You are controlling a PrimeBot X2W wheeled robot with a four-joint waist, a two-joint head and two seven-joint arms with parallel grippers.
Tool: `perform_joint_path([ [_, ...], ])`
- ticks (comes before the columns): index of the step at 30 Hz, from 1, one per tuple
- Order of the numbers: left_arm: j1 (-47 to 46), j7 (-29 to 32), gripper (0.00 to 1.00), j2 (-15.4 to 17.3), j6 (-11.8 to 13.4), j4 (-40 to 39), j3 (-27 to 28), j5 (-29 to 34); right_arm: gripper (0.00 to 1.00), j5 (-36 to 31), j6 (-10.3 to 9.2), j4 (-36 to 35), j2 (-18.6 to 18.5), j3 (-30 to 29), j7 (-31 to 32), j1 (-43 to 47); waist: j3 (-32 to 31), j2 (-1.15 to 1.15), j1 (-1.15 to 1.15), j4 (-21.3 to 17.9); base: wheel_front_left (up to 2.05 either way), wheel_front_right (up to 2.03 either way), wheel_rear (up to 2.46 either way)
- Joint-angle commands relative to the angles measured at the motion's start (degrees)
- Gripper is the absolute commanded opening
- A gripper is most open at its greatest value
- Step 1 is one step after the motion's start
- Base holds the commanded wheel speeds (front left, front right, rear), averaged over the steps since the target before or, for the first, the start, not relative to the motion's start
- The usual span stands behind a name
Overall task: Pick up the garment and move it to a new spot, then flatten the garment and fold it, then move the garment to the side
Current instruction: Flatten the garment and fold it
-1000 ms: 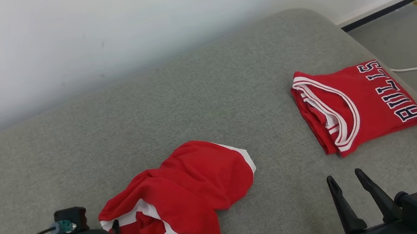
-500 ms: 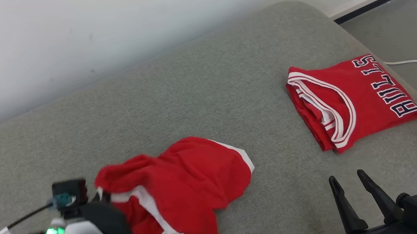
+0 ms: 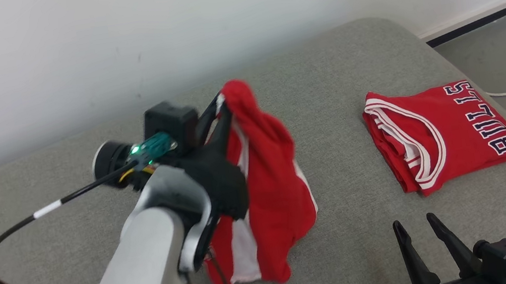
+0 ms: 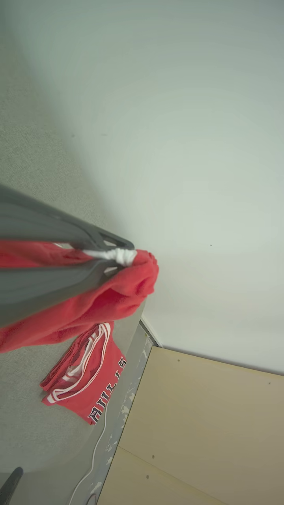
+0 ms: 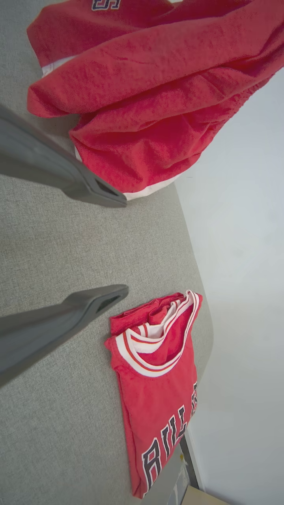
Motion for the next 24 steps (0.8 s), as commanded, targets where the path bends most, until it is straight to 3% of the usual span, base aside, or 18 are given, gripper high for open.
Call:
perform_joint_path([
  [1,-1.2,0.1,0.0,-0.5,-0.1,-0.6,-0.5,0.4,1.0,0.2,-0.15,0.0,0.2,0.0,-0.4,0.0,-0.3,0.0,0.0,0.0,0.0,0.0,0.0],
  [8,-7.4,-1.2,0.0,-3.6,2.8,-1.4,-3.2,0.1,1.0,0.4,-0.15,0.7,0.4,-0.1,-0.8,0.5,-1.0,0.0,0.0,0.1,0.0,0.0,0.0],
  [14,-6.8,-2.9,0.0,-4.1,9.4,2.2,-2.4,-1.4,1.0,0.4,-0.15,0.9,0.5,-0.1,-0.9,0.7,-1.4,0.0,0.0,1.6,0.0,0.0,0.0],
  [19,-0.7,-3.4,0.0,-0.7,14.2,11.0,1.6,-2.4,1.0,0.4,-0.15,0.9,0.5,0.5,-0.8,0.2,-1.6,0.0,0.0,3.3,0.0,0.0,0.0],
  [24,6.0,-6.5,0.0,3.4,16.7,19.1,6.3,-4.6,1.0,0.6,-0.15,1.0,0.1,1.1,-0.8,0.3,-1.8,0.0,0.0,5.0,0.0,0.0,0.0],
])
